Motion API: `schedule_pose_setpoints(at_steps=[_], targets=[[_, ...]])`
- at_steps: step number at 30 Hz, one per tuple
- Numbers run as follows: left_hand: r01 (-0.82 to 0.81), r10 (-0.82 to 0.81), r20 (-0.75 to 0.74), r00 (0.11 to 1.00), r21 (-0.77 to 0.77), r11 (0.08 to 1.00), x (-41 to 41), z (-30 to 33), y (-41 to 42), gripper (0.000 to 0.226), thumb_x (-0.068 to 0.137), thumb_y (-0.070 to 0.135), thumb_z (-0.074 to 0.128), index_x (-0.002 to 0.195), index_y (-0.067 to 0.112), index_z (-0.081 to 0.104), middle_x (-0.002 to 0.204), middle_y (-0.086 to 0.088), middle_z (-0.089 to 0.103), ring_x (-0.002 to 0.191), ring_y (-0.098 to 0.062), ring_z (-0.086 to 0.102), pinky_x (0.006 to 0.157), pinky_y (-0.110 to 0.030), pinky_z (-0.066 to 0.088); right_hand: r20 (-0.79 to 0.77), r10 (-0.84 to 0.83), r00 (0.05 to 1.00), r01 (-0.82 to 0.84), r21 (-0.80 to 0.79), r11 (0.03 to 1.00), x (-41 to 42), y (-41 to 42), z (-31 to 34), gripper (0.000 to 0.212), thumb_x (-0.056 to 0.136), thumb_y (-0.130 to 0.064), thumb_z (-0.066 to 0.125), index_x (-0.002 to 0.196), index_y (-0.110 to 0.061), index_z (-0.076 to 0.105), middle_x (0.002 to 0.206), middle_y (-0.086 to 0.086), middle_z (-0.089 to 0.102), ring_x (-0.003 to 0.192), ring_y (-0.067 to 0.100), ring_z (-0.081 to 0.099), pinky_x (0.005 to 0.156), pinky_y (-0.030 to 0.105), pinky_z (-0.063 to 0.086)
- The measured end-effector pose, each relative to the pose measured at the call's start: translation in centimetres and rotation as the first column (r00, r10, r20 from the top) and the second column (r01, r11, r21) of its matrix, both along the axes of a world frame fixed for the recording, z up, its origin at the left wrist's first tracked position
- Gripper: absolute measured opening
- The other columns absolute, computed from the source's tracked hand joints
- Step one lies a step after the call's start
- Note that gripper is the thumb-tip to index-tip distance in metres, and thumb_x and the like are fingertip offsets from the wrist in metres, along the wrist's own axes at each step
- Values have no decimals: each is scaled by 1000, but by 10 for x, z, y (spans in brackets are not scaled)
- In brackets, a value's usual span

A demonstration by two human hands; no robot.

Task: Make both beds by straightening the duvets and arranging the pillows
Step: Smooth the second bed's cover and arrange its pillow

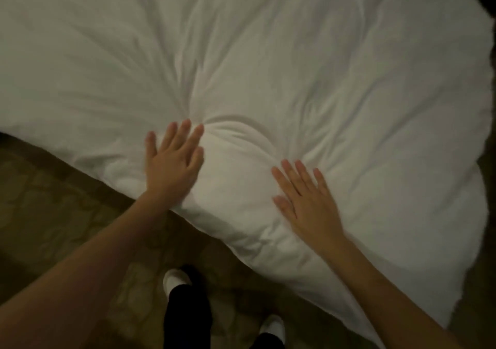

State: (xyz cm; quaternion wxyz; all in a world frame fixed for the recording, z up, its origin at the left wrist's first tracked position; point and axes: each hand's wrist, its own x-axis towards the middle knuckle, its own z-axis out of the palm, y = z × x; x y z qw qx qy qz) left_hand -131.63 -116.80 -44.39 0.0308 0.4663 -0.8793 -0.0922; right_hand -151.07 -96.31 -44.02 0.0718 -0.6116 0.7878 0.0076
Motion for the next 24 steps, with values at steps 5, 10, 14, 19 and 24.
schedule_pose_setpoints(at_steps=[5, 10, 14, 19, 24], targets=[[-50, 29, 112, 993, 194, 980, -5, 12, 35, 62, 92, 53, 12, 152, 35, 8, 160, 6, 4, 148, -17, 1, 116, -45, -2, 98, -24, 995, 18, 60, 998, -2, -4, 3, 59, 101, -52, 7, 147, -24, 31, 153, 1, 34, 140, 20, 32, 114, 41, 16], [-26, 10, 80, 997, 196, 980, -43, 66, 36, 59, 98, 40, 40, 151, 19, 21, 160, 1, 14, 147, -17, 10, 117, -44, 8, 158, -30, 987, 30, 1, 1000, -16, 1, 46, 65, 92, -55, 4, 150, -32, 21, 159, -3, 15, 146, 14, 11, 114, 35, -3], [97, -108, 62, 992, 155, 983, -70, 121, 32, 53, 98, 41, 41, 147, 26, 31, 158, 5, 20, 146, -15, 11, 118, -41, 7, 199, -121, 973, 126, -9, 992, -29, -3, 95, 84, 76, -60, -10, 150, -34, 19, 160, -8, 7, 147, 10, 3, 116, 38, 0], [223, -230, 34, 973, 145, 964, -84, 196, 8, 52, 98, 34, 43, 147, 26, 30, 156, 4, 25, 146, -15, 12, 119, -41, 6, 229, -211, 950, 211, 25, 977, -37, -10, 153, 53, 101, -49, 19, 151, -32, 14, 160, -8, 2, 147, 9, -2, 117, 36, -2], [302, -312, 54, 949, 135, 944, -81, 254, -30, 54, 98, 34, 44, 148, 26, 27, 156, 5, 26, 146, -15, 13, 119, -39, 8, 217, -323, 921, 323, 37, 946, -38, -31, 197, 69, 90, -62, 3, 151, -32, 15, 160, -9, 4, 147, 9, 1, 117, 35, 0]])
